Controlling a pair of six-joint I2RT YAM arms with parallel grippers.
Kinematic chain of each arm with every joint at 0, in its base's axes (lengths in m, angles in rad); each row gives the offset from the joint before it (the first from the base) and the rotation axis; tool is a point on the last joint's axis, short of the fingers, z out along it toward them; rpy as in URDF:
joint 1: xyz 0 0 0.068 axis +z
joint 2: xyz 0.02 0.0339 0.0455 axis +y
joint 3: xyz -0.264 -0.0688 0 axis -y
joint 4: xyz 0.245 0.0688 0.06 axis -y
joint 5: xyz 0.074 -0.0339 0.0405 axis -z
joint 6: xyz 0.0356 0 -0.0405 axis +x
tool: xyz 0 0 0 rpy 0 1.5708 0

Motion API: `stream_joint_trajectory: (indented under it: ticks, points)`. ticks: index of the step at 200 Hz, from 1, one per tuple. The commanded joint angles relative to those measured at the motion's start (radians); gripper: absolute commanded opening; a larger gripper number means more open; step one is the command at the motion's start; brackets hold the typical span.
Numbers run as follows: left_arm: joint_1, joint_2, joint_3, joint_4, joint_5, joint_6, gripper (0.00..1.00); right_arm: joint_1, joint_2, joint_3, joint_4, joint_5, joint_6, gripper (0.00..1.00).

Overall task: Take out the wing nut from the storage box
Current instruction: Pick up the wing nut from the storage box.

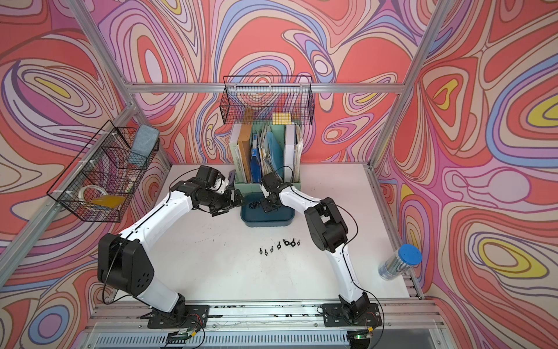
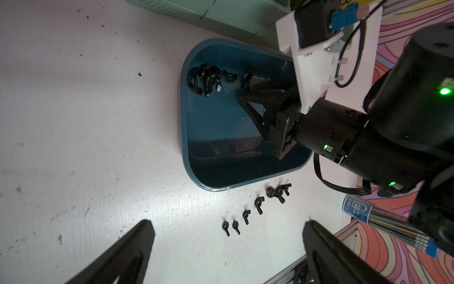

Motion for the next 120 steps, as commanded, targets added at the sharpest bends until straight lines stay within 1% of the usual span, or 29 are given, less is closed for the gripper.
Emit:
stream_joint_trajectory:
  ticks: [1, 16, 26, 45, 68, 120]
  points:
    - [0.004, -0.018, 0.002, -0.023, -0.008, 0.018, 0.99, 0.003, 0.023, 0.024, -0.004, 0.007, 0.000, 0.24]
    - [0.004, -0.018, 0.002, -0.023, -0.009, 0.018, 0.99, 0.003, 0.023, 0.020, -0.004, 0.008, 0.003, 0.20]
    - [0.004, -0.018, 0.004, -0.023, -0.008, 0.017, 0.99, 0.002, 0.025, 0.020, -0.005, 0.011, 0.005, 0.14]
    - [0.004, -0.021, 0.004, -0.023, -0.008, 0.018, 0.99, 0.003, 0.026, 0.021, -0.005, 0.013, 0.006, 0.10]
    - [0.004, -0.027, 0.001, -0.021, -0.004, 0.021, 0.99, 0.003, 0.021, 0.020, -0.004, 0.020, 0.011, 0.00]
    - [0.005, -0.049, -0.009, -0.005, 0.004, 0.028, 0.99, 0.003, -0.053, -0.018, -0.004, 0.026, 0.043, 0.00]
